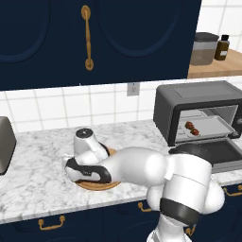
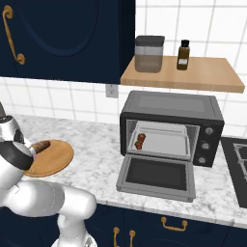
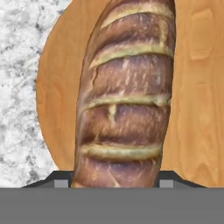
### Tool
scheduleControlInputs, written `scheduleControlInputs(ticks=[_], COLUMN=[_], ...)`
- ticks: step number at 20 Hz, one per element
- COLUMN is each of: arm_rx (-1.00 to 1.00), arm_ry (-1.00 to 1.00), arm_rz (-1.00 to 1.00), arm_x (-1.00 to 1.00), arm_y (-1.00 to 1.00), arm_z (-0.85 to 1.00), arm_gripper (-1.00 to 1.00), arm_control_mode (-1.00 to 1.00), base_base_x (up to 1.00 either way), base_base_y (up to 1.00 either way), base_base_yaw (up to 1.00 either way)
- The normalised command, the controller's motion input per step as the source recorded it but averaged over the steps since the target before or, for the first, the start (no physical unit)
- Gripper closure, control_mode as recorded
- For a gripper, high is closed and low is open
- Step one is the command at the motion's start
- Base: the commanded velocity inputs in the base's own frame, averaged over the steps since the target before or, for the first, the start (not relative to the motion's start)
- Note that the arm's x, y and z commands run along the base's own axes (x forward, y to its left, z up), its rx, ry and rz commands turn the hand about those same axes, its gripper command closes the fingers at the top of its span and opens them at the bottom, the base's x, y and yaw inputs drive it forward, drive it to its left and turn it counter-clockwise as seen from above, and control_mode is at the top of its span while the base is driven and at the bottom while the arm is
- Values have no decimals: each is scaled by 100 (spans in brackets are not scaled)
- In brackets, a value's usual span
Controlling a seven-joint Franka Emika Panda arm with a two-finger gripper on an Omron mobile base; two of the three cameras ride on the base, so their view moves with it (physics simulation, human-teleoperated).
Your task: Pick up the kebab skewer and baguette bread, and place them inside the toaster oven. Close the toaster oven door and start by setting the timer.
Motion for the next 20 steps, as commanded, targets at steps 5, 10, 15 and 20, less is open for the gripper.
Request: scheduleControlInputs(ticks=[5,10,15,20], arm_rx=[1,-3,-10,-15], arm_ry=[-8,0,0,11], arm_rz=[23,21,16,5], arm_x=[-78,-62,-32,0], arm_y=[-99,-100,-100,-100], arm_z=[100,81,49,25], arm_gripper=[100,100,100,100], arm_control_mode=[-100,-100,-100,-100], base_base_x=[0,0,0,0], base_base_y=[0,0,0,0], base_base_yaw=[0,0,0,0])
